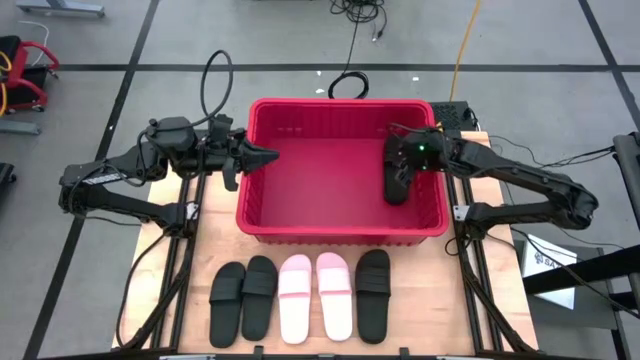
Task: Pick and place slides into bin
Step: Put the black slide into the red organizer bin
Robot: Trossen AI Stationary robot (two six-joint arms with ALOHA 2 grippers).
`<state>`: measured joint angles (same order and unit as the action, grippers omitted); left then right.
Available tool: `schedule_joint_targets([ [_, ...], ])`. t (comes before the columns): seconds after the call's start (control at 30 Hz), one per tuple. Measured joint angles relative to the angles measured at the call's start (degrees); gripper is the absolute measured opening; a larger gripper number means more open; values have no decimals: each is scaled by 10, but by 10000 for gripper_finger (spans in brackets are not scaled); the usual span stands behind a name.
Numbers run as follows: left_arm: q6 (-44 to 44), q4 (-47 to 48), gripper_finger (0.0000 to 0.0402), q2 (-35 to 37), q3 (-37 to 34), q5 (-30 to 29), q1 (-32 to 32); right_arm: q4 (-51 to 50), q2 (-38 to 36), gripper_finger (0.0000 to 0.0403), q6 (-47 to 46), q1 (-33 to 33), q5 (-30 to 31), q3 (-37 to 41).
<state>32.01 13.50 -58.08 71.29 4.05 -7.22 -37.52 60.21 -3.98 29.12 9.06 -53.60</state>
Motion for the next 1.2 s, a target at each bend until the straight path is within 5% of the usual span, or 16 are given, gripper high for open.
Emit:
schedule_joint_targets([
  [0.33, 0, 0, 26, 0, 0, 4, 0, 107, -32, 201, -64, 0, -105, 0],
  [1.2, -2, 15, 26, 0, 0, 10, 0, 162, -48, 201, -143, -108, -104, -124],
])
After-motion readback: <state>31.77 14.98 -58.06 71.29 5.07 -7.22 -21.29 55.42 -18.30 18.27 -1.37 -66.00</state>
